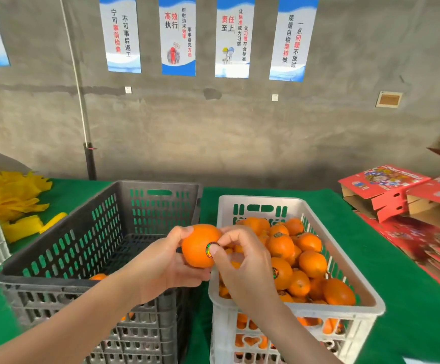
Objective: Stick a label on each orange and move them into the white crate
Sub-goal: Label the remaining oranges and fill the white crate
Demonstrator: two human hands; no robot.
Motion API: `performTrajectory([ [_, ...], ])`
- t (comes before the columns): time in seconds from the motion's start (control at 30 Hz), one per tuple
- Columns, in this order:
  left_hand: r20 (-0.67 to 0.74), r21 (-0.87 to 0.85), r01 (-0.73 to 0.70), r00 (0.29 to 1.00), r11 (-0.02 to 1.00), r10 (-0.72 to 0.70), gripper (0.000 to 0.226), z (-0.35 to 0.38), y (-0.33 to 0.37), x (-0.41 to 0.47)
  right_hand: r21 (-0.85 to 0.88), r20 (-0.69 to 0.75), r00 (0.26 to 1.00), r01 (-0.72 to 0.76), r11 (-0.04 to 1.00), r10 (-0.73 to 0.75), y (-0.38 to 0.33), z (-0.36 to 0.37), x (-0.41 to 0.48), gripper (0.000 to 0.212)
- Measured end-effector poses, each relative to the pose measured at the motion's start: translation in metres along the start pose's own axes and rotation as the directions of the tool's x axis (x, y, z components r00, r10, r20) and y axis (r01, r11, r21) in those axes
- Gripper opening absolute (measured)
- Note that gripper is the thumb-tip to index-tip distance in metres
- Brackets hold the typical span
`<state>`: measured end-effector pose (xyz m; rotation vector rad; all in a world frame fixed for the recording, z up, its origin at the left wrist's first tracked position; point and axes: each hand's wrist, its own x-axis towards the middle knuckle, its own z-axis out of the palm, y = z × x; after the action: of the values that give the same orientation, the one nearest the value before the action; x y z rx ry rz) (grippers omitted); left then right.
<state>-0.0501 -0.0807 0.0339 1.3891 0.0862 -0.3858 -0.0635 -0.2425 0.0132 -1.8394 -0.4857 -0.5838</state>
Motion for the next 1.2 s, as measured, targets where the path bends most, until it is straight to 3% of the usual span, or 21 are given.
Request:
performTrajectory([
  [0.1,-0.059,0.111,0.098,0.994,0.989,-0.092,0.060,0.010,-0.017,0.007,0.141,0.030,0.980,-0.201,0.969,0.199,0.012,-0.005,-0.014,0.064],
  [0.2,-0.070,0.147,0.142,0.989,0.979,-0.132,0.066,0.026,-0.035,0.018,0.049,0.141,0.979,-0.159,0.986,0.150,0.027,-0.009,-0.025,0.057],
  [0.3,-0.124,0.122,0.056,0.991,0.991,-0.041,0.056,0.048,-0.048,0.040,0.000,0.156,0.979,-0.131,0.991,0.129,0.042,-0.014,-0.022,0.059],
  [0.43,-0.233,0.339,-0.142,0.945,0.930,0.229,0.059,0.078,-0.054,0.078,-0.165,0.037,0.984,-0.166,0.972,0.174,0.077,-0.038,0.017,0.067],
  [0.47,-0.202,0.457,-0.169,0.936,0.873,0.287,0.046,0.082,-0.059,0.087,-0.224,0.009,0.983,-0.178,0.958,0.185,0.090,-0.045,0.030,0.068],
  [0.5,-0.144,0.644,-0.178,0.927,0.744,0.346,0.030,0.082,-0.068,0.093,-0.264,-0.029,0.981,-0.191,0.945,0.190,0.103,-0.052,0.044,0.068],
  [0.57,-0.037,0.921,-0.129,0.910,0.368,0.412,0.023,0.079,-0.084,0.099,-0.331,-0.104,0.971,-0.237,0.913,0.215,0.132,-0.068,0.073,0.065],
  [0.63,-0.005,0.954,-0.137,0.883,0.268,0.469,0.021,0.077,-0.092,0.100,-0.411,-0.166,0.942,-0.335,0.848,0.292,0.162,-0.084,0.102,0.065],
  [0.73,-0.029,0.950,-0.132,0.867,0.285,0.498,0.015,0.076,-0.092,0.101,-0.528,-0.228,0.851,-0.517,0.674,0.474,0.204,-0.103,0.131,0.069],
  [0.8,-0.027,0.949,-0.140,0.855,0.282,0.517,0.013,0.074,-0.093,0.104,-0.624,-0.231,0.825,-0.532,0.573,0.515,0.228,-0.107,0.138,0.068],
  [0.97,-0.041,0.939,-0.142,0.858,0.313,0.512,0.016,0.075,-0.091,0.105,-0.655,-0.228,0.806,-0.542,0.526,0.546,0.241,-0.107,0.137,0.070],
  [1.0,-0.045,0.936,-0.146,0.854,0.321,0.518,0.016,0.075,-0.090,0.105,-0.657,-0.243,0.823,-0.529,0.538,0.514,0.232,-0.107,0.135,0.068],
  [1.07,-0.037,0.934,-0.165,0.837,0.317,0.546,0.017,0.076,-0.088,0.101,-0.581,-0.253,0.905,-0.425,0.694,0.343,0.203,-0.105,0.122,0.056],
  [1.13,-0.025,0.936,-0.188,0.809,0.298,0.587,0.018,0.077,-0.087,0.096,-0.403,-0.223,0.972,-0.158,0.902,0.070,0.160,-0.100,0.091,0.033],
  [1.2,-0.008,0.935,-0.224,0.760,0.273,0.650,0.022,0.079,-0.087,0.090,-0.232,-0.094,0.984,0.126,0.965,-0.151,0.118,-0.092,0.041,0.012],
])
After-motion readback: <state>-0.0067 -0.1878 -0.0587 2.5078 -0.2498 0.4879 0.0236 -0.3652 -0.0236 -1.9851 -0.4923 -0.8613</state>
